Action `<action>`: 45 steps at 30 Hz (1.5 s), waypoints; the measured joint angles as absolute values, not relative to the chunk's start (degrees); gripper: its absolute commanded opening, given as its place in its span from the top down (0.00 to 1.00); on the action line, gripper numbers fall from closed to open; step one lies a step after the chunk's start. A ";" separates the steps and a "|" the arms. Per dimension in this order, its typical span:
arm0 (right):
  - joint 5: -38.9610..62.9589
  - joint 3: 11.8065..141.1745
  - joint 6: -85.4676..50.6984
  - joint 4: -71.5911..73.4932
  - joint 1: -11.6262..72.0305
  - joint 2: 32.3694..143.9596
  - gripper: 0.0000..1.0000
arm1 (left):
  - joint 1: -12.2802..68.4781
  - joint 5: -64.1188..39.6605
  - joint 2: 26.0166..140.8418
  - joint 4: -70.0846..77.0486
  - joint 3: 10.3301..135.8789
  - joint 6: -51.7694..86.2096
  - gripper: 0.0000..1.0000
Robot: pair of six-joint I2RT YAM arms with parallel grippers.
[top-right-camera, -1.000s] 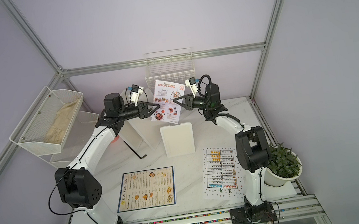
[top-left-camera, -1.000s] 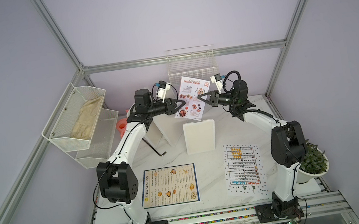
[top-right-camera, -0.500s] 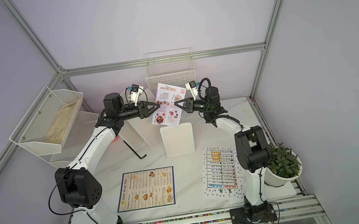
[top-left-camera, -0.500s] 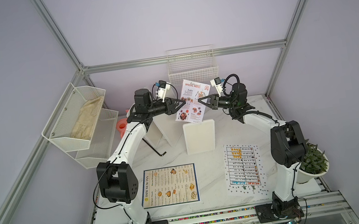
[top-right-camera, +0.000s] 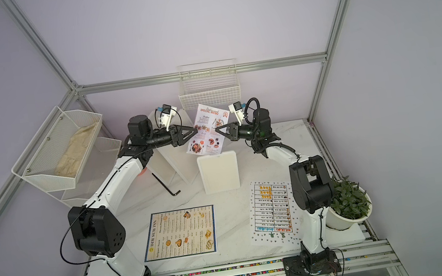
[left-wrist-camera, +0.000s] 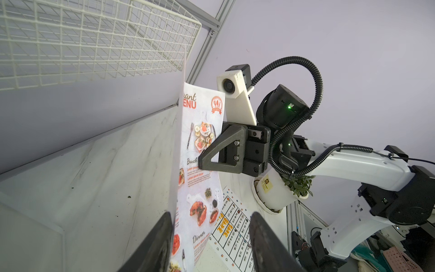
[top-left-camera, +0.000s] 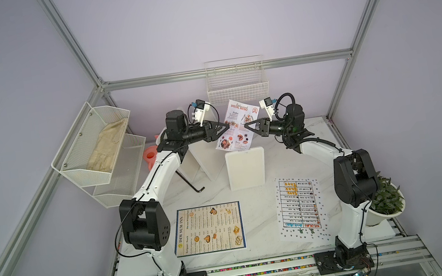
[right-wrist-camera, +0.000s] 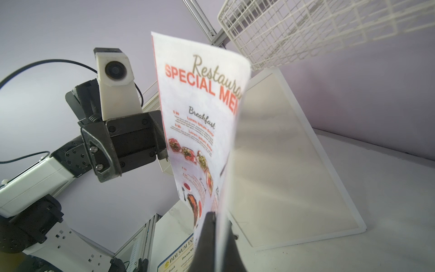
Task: Insert the menus into the narrow rack
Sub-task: Insert the menu into the narrow rack.
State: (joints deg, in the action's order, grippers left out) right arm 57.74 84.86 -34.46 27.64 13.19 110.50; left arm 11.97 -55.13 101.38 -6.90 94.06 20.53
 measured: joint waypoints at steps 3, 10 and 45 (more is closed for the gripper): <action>57.76 84.55 -34.41 27.66 12.91 109.49 1.00 | 12.01 -55.16 101.60 -6.85 93.89 20.78 0.40; 58.02 84.31 -34.39 27.77 12.23 108.53 1.00 | 12.05 -55.37 102.83 -6.50 93.86 21.47 0.36; 68.14 82.67 -34.22 27.81 7.75 108.53 1.00 | 13.69 -51.40 104.68 -9.82 93.01 19.70 0.00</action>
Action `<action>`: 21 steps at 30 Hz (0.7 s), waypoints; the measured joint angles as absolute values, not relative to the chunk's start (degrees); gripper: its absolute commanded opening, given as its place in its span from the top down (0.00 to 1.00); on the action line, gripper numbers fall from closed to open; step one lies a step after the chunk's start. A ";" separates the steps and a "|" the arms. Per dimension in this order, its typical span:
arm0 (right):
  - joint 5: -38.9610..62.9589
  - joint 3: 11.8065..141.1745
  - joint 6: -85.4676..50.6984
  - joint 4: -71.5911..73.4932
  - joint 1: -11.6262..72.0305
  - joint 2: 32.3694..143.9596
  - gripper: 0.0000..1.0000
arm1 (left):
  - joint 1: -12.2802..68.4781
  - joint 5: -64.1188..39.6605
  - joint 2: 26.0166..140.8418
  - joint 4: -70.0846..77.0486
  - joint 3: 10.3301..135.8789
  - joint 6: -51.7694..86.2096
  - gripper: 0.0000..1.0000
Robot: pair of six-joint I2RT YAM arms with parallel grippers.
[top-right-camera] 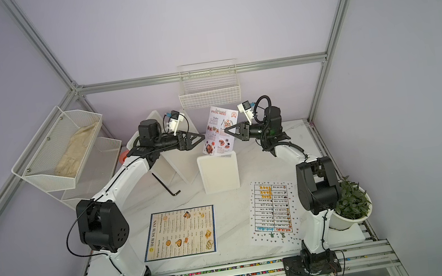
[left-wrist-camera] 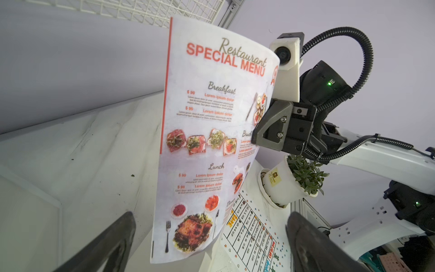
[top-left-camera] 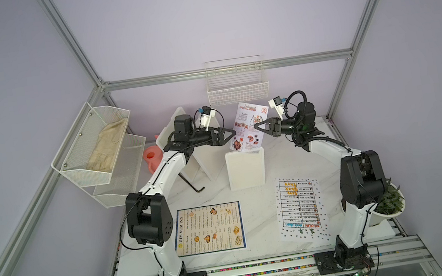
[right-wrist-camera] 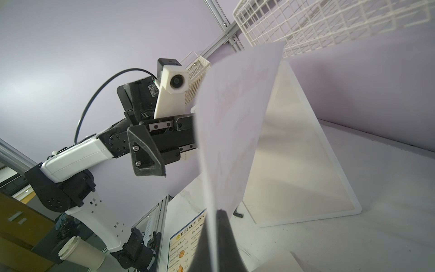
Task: Insert the menus into the narrow rack
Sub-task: Insert the menu into the narrow rack.
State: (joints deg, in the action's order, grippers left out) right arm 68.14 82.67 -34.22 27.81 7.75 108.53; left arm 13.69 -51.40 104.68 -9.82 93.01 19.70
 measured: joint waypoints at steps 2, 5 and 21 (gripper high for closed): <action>68.86 82.67 -34.57 28.60 7.75 108.53 1.00 | 13.69 -51.22 105.14 -10.09 93.01 19.68 0.00; 70.08 82.67 -36.12 30.87 7.75 108.51 1.00 | 13.74 -51.33 106.13 -10.44 93.03 19.68 0.00; 70.70 82.15 -38.68 35.62 7.75 107.87 1.00 | 16.21 -56.16 108.97 -10.63 93.10 19.35 0.16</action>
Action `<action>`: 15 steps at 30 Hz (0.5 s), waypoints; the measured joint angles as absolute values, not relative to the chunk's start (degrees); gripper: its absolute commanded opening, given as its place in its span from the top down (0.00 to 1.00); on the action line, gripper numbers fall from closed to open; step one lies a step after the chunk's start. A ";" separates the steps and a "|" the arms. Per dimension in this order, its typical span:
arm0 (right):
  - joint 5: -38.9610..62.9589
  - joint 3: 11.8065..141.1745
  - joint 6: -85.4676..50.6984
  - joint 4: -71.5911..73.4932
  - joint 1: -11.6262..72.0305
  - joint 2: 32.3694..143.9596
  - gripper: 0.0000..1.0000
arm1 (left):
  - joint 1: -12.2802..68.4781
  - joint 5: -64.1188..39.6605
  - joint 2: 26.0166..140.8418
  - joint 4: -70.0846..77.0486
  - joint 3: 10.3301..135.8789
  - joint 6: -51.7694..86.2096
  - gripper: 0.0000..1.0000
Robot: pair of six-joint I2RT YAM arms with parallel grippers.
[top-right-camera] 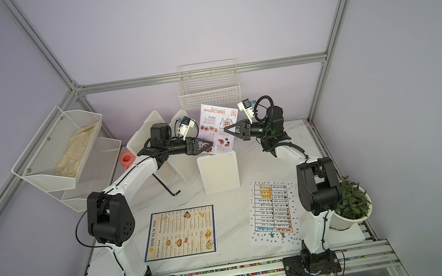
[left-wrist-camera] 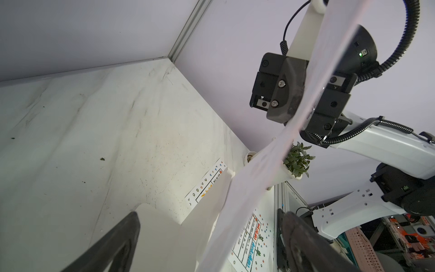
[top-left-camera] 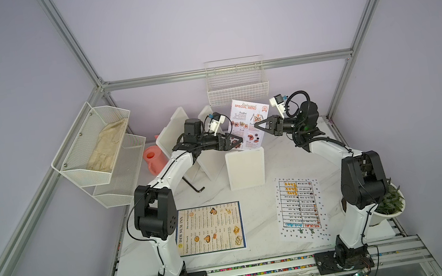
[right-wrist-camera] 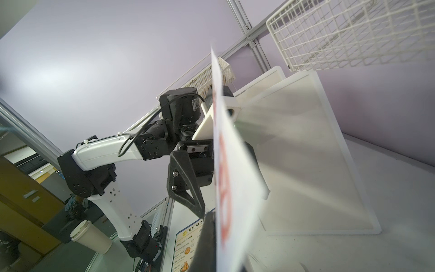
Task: Insert the menus into the narrow rack
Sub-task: Insert the menu into the narrow rack.
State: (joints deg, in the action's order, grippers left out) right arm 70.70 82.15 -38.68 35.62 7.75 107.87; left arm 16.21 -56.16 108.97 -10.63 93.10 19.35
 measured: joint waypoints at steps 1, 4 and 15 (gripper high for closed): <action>70.39 82.15 -38.22 35.07 7.75 107.87 1.00 | 16.19 -56.38 108.97 -10.48 93.10 19.33 0.20; 69.58 82.15 -35.55 31.55 7.75 107.85 1.00 | 16.14 -57.10 108.97 -10.09 93.10 19.09 0.29; 65.91 82.19 -29.47 22.76 7.75 107.77 1.00 | 16.14 -58.22 108.22 -9.87 93.10 18.94 0.34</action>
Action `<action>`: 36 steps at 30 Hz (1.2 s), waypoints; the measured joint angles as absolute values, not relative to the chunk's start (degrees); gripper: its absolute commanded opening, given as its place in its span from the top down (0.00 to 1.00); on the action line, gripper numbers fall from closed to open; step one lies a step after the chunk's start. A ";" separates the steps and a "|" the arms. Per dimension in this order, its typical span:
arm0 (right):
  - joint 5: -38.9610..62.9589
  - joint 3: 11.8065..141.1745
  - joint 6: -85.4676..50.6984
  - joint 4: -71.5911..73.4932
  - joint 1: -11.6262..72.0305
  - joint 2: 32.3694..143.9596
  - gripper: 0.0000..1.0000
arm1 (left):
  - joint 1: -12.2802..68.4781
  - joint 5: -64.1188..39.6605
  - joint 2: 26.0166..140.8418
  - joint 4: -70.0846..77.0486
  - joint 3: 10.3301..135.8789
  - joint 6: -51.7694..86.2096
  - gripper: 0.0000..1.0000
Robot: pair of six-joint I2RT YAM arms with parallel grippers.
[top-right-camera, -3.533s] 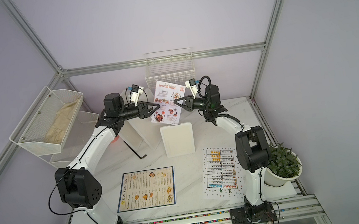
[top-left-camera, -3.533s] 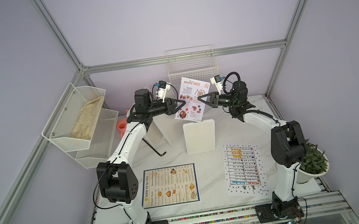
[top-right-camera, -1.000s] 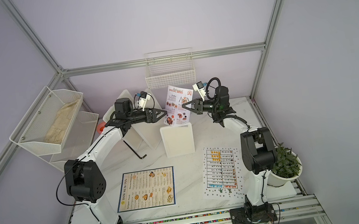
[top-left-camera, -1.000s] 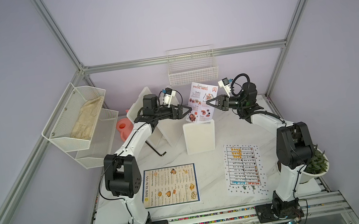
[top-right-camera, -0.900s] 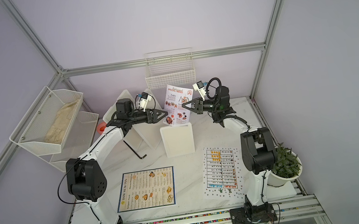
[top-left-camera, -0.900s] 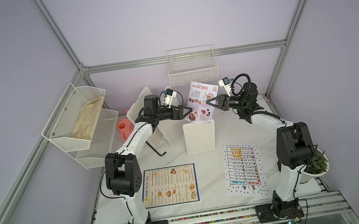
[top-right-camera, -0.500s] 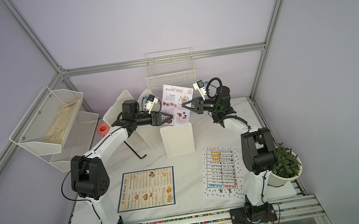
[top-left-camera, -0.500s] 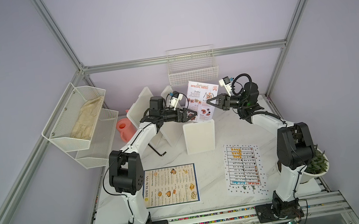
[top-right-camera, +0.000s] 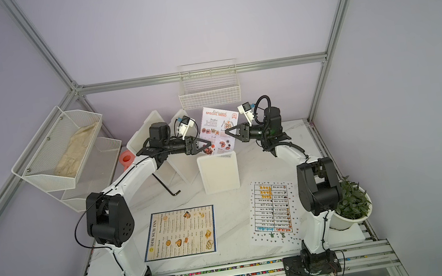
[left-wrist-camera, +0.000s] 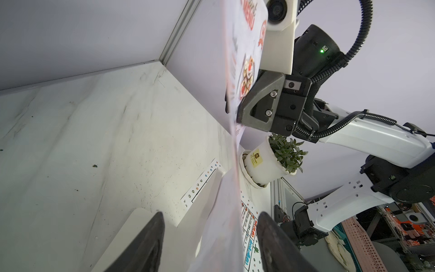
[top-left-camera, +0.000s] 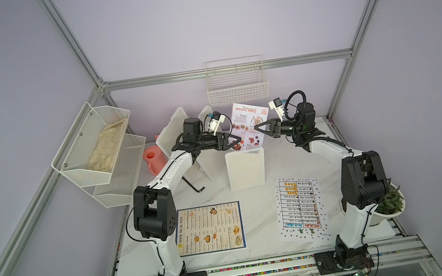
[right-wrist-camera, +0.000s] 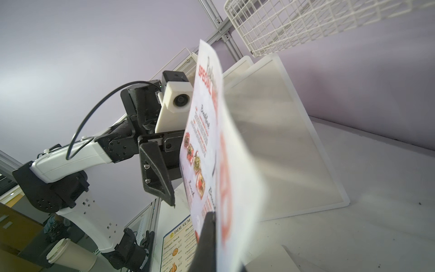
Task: Insert the menus into the narrow rack
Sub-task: Insert the menu into the narrow rack.
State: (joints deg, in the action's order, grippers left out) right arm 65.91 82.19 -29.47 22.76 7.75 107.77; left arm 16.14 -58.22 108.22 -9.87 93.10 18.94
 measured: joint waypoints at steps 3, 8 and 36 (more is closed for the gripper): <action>64.75 82.19 -29.23 22.31 7.75 107.77 1.00 | 16.14 -58.24 107.90 -9.58 93.10 19.00 0.29; 62.33 82.48 -29.26 22.26 7.75 107.77 1.00 | 16.14 -58.22 107.90 -9.50 93.10 19.09 0.28; 62.37 83.90 -29.67 22.22 9.43 108.18 1.00 | 15.90 -58.08 107.22 -9.47 92.64 19.94 0.42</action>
